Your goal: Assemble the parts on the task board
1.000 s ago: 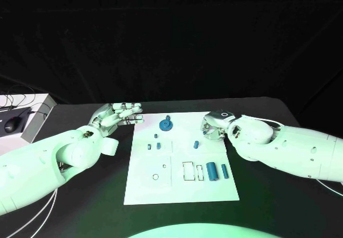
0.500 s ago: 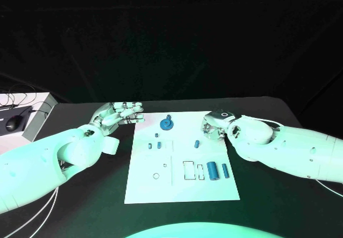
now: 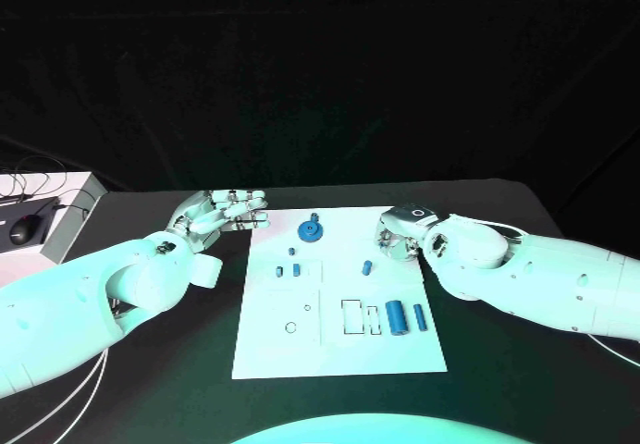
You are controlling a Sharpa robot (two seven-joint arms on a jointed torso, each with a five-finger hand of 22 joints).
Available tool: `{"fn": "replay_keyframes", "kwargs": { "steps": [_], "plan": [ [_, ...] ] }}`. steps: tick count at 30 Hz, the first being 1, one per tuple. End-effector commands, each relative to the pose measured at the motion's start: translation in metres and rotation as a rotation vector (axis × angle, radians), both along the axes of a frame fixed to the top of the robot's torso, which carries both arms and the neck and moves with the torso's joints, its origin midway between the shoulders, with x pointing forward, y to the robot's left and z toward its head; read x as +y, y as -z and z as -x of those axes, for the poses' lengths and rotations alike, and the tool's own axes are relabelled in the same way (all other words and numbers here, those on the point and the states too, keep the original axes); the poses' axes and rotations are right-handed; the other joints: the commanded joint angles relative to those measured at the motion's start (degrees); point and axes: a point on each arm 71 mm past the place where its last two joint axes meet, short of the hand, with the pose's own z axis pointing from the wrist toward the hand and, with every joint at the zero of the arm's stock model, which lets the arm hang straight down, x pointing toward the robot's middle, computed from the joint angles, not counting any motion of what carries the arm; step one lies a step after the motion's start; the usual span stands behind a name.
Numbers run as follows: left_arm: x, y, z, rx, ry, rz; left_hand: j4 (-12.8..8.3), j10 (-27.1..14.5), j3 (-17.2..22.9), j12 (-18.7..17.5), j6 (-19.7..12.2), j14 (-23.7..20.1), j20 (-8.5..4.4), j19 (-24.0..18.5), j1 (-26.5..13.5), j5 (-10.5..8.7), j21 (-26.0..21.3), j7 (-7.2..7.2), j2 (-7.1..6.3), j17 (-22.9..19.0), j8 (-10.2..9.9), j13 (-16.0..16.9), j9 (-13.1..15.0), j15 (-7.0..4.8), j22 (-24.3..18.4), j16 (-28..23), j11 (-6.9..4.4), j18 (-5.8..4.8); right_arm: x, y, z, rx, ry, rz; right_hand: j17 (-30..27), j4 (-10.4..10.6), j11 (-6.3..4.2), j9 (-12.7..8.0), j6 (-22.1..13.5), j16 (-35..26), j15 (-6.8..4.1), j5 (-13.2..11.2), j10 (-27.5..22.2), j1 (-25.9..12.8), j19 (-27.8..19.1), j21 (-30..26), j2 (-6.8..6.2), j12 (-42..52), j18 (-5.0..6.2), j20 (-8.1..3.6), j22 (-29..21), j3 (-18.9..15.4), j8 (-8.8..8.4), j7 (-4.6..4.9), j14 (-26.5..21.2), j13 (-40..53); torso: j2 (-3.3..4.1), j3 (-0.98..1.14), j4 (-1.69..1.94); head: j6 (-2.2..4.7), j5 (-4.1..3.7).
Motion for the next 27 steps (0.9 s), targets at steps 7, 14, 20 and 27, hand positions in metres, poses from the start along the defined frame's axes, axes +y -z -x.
{"fn": "replay_keyframes", "kwargs": {
  "steps": [7,14,20,27],
  "plan": [
    [0.0,0.0,0.0,-0.008,0.008,-0.004,-0.11,-0.64,0.4,-0.24,0.04,0.03,0.02,0.27,-0.21,-0.2,0.3,0.35,-0.2,-0.09,-0.17,-0.06,-0.03,0.11,-0.09,0.02,0.02,-0.94,0.0,-0.002,0.003,-0.051,0.003,-0.04,0.24,-1.05,-0.89,0.16,0.87,0.4,-0.53,-0.45,1.68,-0.28,0.52,0.31,1.55,0.4,0.96,-0.48,3.09,1.03,0.39,-0.26,0.06,0.1,0.0,0.03,-0.01,0.03,0.06],
    [0.002,0.001,-0.001,-0.007,0.002,-0.008,-0.06,-0.74,0.4,-0.21,0.02,-0.01,0.07,0.23,-0.52,-0.27,0.29,0.39,-0.27,-0.12,-0.19,-0.05,-0.04,0.15,-0.13,0.01,0.06,-0.97,-0.003,-0.008,0.005,-0.094,0.007,-0.096,0.41,-1.47,-0.98,0.15,0.99,0.45,-0.57,-0.5,1.84,-0.56,1.57,-2.14,1.61,0.27,0.87,-0.46,7.15,1.05,0.28,-0.29,-0.06,0.05,-0.01,0.03,0.01,0.12,0.16],
    [0.007,0.001,-0.002,-0.006,-0.004,-0.012,-0.09,-0.99,0.31,-0.21,-0.04,-0.17,0.15,0.12,-0.63,-0.25,0.23,0.37,-0.4,-0.16,-0.18,-0.05,-0.03,0.22,-0.23,-0.02,0.12,-0.99,-0.006,-0.018,0.009,-0.108,0.013,-0.17,0.48,-1.39,-0.91,0.16,1.06,0.53,-0.51,-0.42,1.78,-0.46,2.37,-4.01,1.55,0.38,0.86,-0.48,9.71,0.99,0.36,-0.24,0.03,0.09,-0.03,0.04,-0.01,-0.05,0.31],
    [0.012,0.003,-0.004,-0.004,-0.018,-0.019,-0.1,-1.15,0.26,-0.21,0.51,-0.35,0.22,0.02,-0.71,-0.27,0.16,0.36,-0.44,-0.2,-0.14,-0.05,-0.04,0.29,-0.34,-0.01,0.17,-0.99,-0.011,-0.04,0.014,-0.113,0.027,-0.253,0.59,-1.32,-0.86,0.17,1.0,0.69,-0.46,-0.31,1.76,-0.35,3.24,-5.58,1.54,0.49,0.86,-0.46,11.92,0.88,0.36,-0.18,0.11,0.13,-0.11,-0.02,-0.05,0.11,0.17]
  ]
}}
